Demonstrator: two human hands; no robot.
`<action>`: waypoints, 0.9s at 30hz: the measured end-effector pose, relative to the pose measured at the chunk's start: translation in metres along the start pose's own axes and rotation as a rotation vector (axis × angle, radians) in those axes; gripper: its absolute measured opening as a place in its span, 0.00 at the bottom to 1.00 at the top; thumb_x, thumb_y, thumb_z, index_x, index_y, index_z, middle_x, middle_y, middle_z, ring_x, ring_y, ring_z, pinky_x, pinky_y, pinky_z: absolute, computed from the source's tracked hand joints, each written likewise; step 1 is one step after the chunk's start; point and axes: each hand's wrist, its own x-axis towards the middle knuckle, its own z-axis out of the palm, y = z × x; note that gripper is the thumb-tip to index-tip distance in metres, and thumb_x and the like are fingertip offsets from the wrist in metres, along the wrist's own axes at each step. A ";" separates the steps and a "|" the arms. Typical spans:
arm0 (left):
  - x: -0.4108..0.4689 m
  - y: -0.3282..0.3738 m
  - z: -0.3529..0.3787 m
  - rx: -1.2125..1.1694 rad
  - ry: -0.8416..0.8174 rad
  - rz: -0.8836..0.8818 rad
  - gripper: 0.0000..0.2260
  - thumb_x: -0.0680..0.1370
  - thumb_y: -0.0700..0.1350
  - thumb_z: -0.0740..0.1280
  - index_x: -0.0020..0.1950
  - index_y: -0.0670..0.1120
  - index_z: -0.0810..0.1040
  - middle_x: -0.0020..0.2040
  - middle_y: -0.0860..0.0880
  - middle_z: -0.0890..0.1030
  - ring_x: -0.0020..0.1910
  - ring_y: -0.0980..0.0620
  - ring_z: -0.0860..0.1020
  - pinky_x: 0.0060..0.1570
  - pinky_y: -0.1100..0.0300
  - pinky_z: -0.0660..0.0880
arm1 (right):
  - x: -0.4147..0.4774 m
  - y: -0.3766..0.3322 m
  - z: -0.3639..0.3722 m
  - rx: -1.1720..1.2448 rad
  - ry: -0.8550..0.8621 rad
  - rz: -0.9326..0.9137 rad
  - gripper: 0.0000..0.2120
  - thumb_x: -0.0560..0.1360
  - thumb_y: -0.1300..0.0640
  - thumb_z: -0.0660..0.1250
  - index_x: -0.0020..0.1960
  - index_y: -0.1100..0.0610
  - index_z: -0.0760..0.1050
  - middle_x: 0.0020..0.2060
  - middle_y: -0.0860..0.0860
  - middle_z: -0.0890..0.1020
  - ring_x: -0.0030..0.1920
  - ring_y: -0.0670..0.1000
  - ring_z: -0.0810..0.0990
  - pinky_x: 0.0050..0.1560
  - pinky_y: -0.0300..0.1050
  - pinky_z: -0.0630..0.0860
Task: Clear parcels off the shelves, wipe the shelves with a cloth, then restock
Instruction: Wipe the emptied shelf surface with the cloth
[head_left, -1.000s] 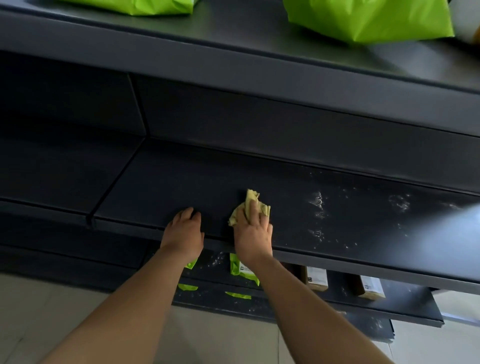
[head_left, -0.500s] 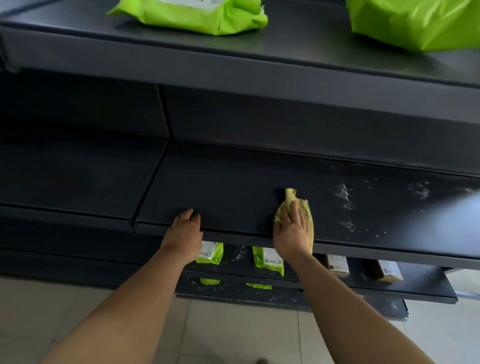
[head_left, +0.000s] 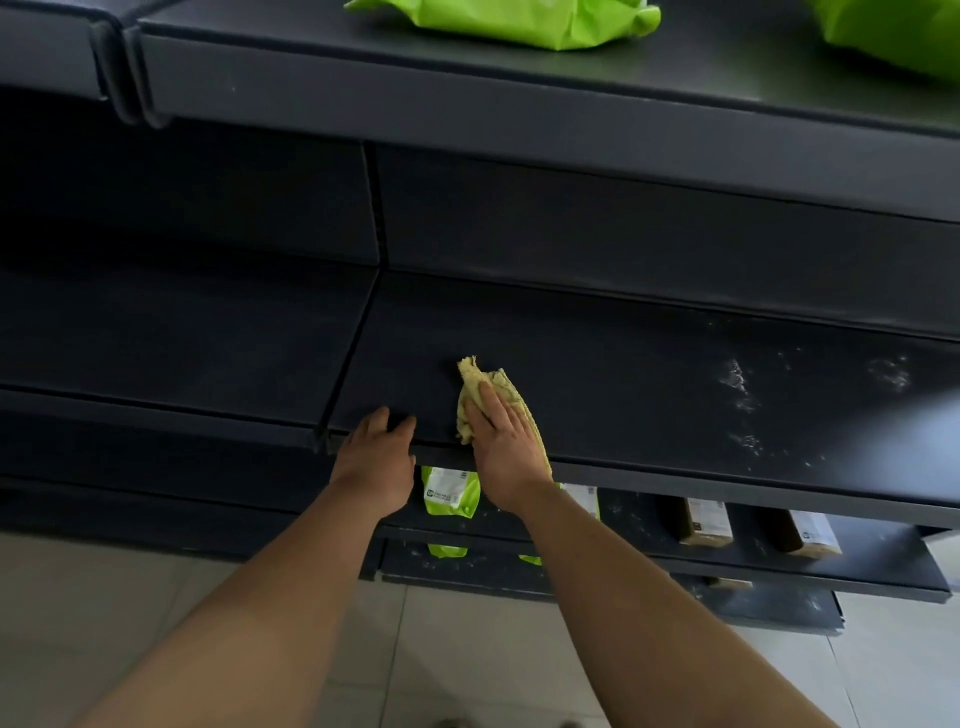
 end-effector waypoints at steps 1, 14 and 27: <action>0.001 0.004 0.000 0.006 0.001 0.001 0.25 0.83 0.49 0.55 0.78 0.49 0.52 0.78 0.44 0.48 0.77 0.43 0.49 0.74 0.50 0.55 | -0.003 0.005 0.000 0.011 0.021 0.010 0.29 0.80 0.60 0.53 0.79 0.52 0.47 0.78 0.48 0.39 0.77 0.51 0.42 0.77 0.47 0.40; 0.022 0.101 0.022 0.039 -0.041 0.164 0.25 0.82 0.51 0.55 0.78 0.51 0.53 0.78 0.46 0.48 0.76 0.39 0.47 0.74 0.48 0.53 | -0.068 0.159 -0.050 0.049 0.148 0.481 0.30 0.77 0.61 0.57 0.77 0.48 0.56 0.78 0.50 0.47 0.78 0.52 0.45 0.77 0.48 0.46; 0.040 0.232 0.047 0.115 -0.034 0.197 0.24 0.82 0.51 0.56 0.77 0.51 0.54 0.77 0.43 0.49 0.76 0.39 0.48 0.72 0.40 0.53 | -0.087 0.236 -0.060 0.083 0.185 0.329 0.31 0.78 0.60 0.54 0.78 0.48 0.51 0.78 0.48 0.45 0.77 0.50 0.45 0.77 0.46 0.42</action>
